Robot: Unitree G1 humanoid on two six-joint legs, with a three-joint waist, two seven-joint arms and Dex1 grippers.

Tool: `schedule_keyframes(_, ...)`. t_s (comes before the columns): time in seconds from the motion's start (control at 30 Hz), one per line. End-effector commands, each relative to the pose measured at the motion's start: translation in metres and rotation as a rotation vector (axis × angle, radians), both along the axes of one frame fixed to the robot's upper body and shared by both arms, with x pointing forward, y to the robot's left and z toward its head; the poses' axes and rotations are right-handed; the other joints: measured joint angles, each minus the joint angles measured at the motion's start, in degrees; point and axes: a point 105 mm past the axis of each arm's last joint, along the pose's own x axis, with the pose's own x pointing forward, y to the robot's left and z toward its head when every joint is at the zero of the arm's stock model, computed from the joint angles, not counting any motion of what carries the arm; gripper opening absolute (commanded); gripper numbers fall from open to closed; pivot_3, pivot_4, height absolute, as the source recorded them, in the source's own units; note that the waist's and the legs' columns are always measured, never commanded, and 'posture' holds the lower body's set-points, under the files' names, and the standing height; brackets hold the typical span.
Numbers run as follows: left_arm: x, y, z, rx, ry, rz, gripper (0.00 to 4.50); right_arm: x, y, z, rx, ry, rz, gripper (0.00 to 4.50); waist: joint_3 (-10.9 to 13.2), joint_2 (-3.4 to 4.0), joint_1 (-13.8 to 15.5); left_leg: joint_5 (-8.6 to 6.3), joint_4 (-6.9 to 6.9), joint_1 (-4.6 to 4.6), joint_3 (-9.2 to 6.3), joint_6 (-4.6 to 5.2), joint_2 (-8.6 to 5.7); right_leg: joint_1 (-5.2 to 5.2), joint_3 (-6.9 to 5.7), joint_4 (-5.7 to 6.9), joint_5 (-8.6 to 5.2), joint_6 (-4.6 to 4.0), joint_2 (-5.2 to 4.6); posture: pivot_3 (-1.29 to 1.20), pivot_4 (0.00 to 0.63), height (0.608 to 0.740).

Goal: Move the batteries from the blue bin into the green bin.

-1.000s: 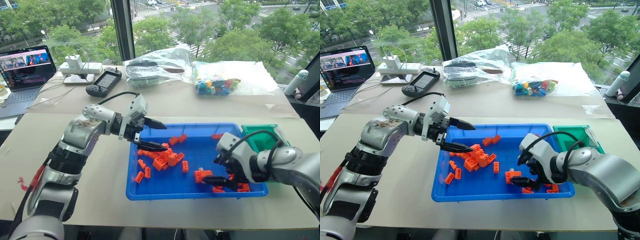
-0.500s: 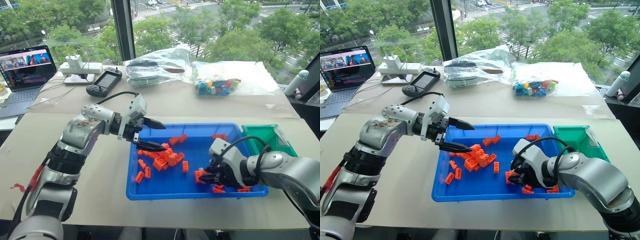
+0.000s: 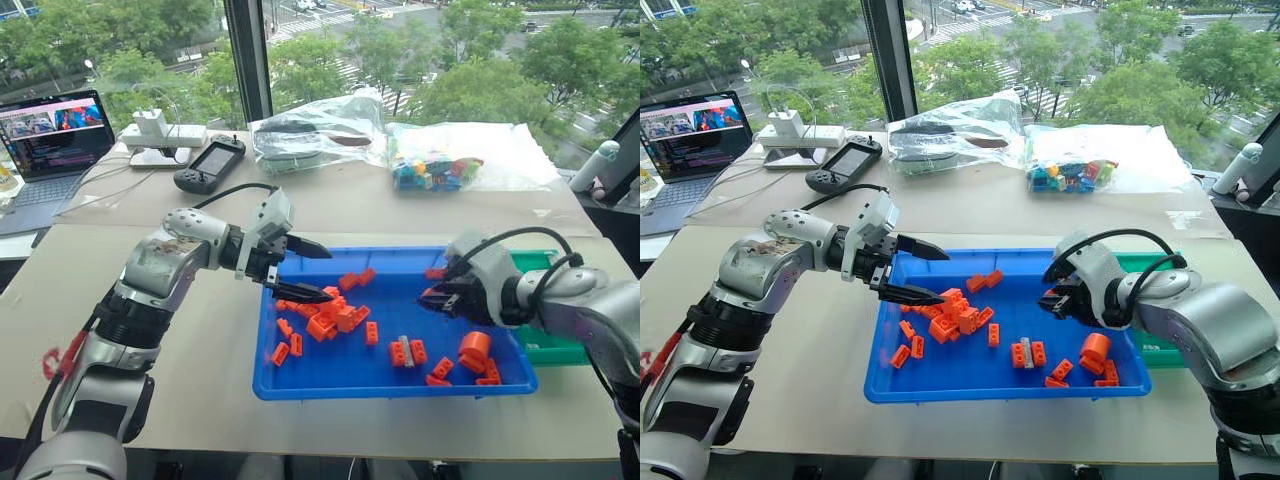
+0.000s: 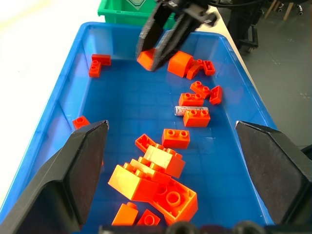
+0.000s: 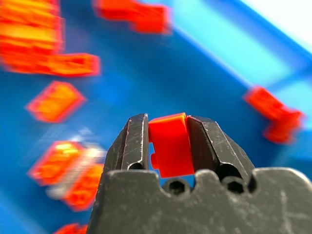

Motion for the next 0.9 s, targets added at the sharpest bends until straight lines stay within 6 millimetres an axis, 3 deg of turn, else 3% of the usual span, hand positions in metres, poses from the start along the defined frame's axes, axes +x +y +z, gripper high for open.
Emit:
schedule_keyframes(0.03, -0.003, -0.003, 0.008, -0.001, -0.039, -0.023, 4.50, 0.016, -0.020, 0.015, -0.079, -0.103, -0.099, 1.91, 0.0, 0.00, 0.0, 0.00, 0.00, 0.00, 0.01, 0.00, 0.00, -0.02, 0.01, 0.00, 0.00, 0.00, 0.00, 0.00, 0.150, 0.732)
schedule_keyframes(0.17, -0.004, -0.003, 0.007, 0.004, -0.038, -0.026, 4.50, 0.017, -0.012, 0.022, -0.035, -0.111, -0.076, 3.15, 0.0, 0.00, -0.3, 0.00, 0.00, 0.00, 0.01, 0.00, 0.03, -0.06, 0.01, 0.01, 0.00, 0.00, 0.01, 0.00, 0.150, 0.732)
schedule_keyframes(0.3, -0.004, -0.003, 0.007, 0.006, -0.037, -0.025, 4.50, -0.011, 0.019, 0.026, 0.000, -0.062, 0.176, 4.44, 0.0, 0.00, -0.3, 0.00, 0.00, -0.01, 0.00, 0.00, 0.02, -0.06, 0.00, 0.01, 0.00, 0.00, 0.01, 0.00, 0.150, 0.732)
schedule_keyframes(0.4, -0.005, -0.003, 0.006, 0.008, -0.028, -0.028, 4.50, -0.036, 0.033, 0.020, -0.033, -0.025, 0.344, 4.44, 0.0, 0.00, -0.1, 0.00, 0.00, -0.02, -0.02, 0.01, 0.02, -0.02, -0.02, 0.01, 0.00, 0.00, 0.01, 0.00, 0.150, 0.732)
schedule_keyframes(0.57, -0.002, -0.006, 0.006, -0.002, -0.043, -0.009, 4.50, -0.040, 0.040, 0.012, -0.076, -0.122, 0.465, 4.44, 0.0, 0.00, 0.1, 0.00, 0.03, -0.02, -0.03, 0.01, 0.01, 0.03, -0.03, -0.02, 0.00, 0.00, 0.00, 0.00, 0.150, 0.732)
schedule_keyframes(0.73, 0.003, -0.008, 0.007, -0.004, -0.067, 0.009, 4.50, -0.049, 0.035, 0.001, 0.055, 0.083, 0.474, 4.44, 0.0, 0.00, -0.1, 0.00, 0.12, 0.01, -0.02, 0.00, 0.03, 0.02, -0.02, -0.07, 0.00, 0.00, 0.01, 0.00, 0.150, 0.732)
schedule_keyframes(0.9, 0.004, -0.007, 0.006, -0.001, -0.072, 0.012, 4.50, -0.053, 0.022, -0.006, 0.008, 0.151, 0.497, 4.44, 0.0, 0.00, 0.1, 0.00, 0.13, 0.01, -0.02, 0.01, 0.02, 0.02, -0.02, -0.05, 0.00, 0.00, 0.01, 0.00, 0.150, 0.732)
